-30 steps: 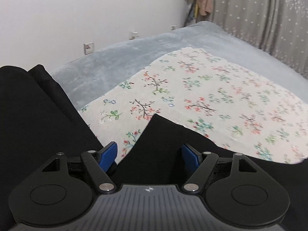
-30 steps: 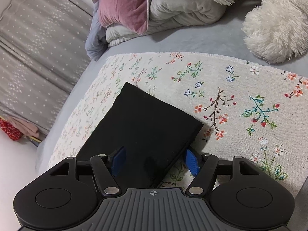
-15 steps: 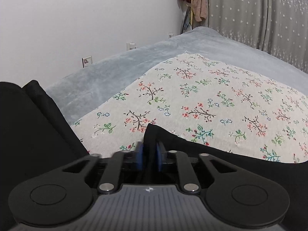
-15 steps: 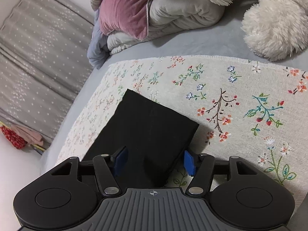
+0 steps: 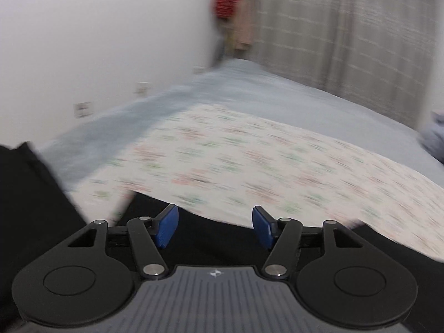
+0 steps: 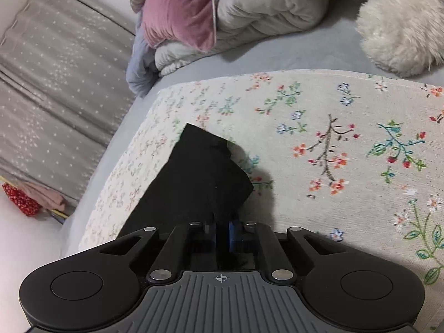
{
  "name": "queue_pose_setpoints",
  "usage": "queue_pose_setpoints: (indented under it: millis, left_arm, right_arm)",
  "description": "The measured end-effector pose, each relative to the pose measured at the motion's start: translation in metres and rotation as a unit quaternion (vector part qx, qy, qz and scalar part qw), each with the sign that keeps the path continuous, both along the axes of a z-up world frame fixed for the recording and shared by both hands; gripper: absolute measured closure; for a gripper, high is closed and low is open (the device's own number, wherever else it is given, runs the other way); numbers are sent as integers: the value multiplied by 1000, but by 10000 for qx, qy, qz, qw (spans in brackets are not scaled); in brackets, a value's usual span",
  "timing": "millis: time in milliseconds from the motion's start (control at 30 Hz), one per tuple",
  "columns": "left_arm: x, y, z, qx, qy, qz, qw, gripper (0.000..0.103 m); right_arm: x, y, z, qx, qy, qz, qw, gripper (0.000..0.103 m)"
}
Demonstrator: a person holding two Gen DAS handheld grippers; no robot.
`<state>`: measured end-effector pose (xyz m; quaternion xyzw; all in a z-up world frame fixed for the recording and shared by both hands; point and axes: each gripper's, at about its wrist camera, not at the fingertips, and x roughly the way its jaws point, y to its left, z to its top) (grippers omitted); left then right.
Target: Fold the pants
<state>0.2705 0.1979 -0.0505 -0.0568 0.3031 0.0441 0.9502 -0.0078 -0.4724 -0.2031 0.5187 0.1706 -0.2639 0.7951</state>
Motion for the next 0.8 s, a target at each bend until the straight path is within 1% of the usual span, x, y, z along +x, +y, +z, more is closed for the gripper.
queue_pose_setpoints:
  millis: [33, 67, 133, 167, 200, 267, 333, 400, 433, 467, 500, 533, 567, 667, 733, 800]
  left_arm:
    - [-6, -16, -1, -42, 26, -206, 9998, 33]
    - [-13, -35, -4, -70, 125, -509, 9986, 32]
    - [-28, -79, -14, -135, 382, -1167, 9923, 32]
    - [-37, -103, -21, -117, 529, -1525, 9868, 32]
    - [-46, -127, -29, -27, 676, -1845, 9805, 32]
    - [-66, -169, -44, 195, 838, -2315, 9690, 32]
    - [-84, -207, -59, 376, 910, -2689, 9581, 32]
    - [-94, -236, -74, 488, 1029, -2919, 9496, 31]
    - [-96, -245, -82, 517, 1089, -2946, 9480, 31]
    - [-99, -253, -88, 576, 1105, -2905, 9487, 26]
    - [-102, -259, -92, 672, 1008, -2830, 9514, 22]
    - [-103, -262, -94, 743, 953, -2782, 9529, 22]
    - [-102, -262, -94, 735, 965, -2733, 9543, 21]
    - [-93, -256, -89, 490, 1186, -2595, 9572, 22]
    - [-91, -256, -84, 350, 1313, -2497, 9587, 22]
    - [-91, -253, -79, 142, 1345, -2456, 9599, 22]
  right_arm:
    - [-1, -1, 0, 54, -29, -42, 10000, 95]
    - [-2, -1, -2, 110, -49, -82, 9999, 95]
    - [-2, -3, -5, 183, -37, -120, 9998, 94]
    - [-3, -4, -8, 249, -61, -128, 9996, 91]
    - [-5, -5, -10, 330, -102, -155, 9993, 92]
    - [-9, -7, -15, 526, -232, -233, 9981, 91]
    - [-12, -9, -18, 668, -343, -309, 9967, 90]
    - [-9, -7, -18, 562, -268, -296, 9976, 90]
    - [-6, -6, -17, 469, -221, -271, 9983, 90]
    - [-4, -6, -16, 395, -188, -250, 9987, 90]
    - [-2, -7, -15, 338, -153, -220, 9991, 91]
    - [-1, -8, -13, 268, -108, -181, 9994, 91]
    - [1, -9, -11, 213, -80, -156, 9996, 92]
    - [1, -8, -5, 100, -146, -97, 9998, 94]
    - [4, -4, 6, -178, -191, -42, 9997, 95]
    - [7, 5, 18, -533, -192, -20, 9984, 95]
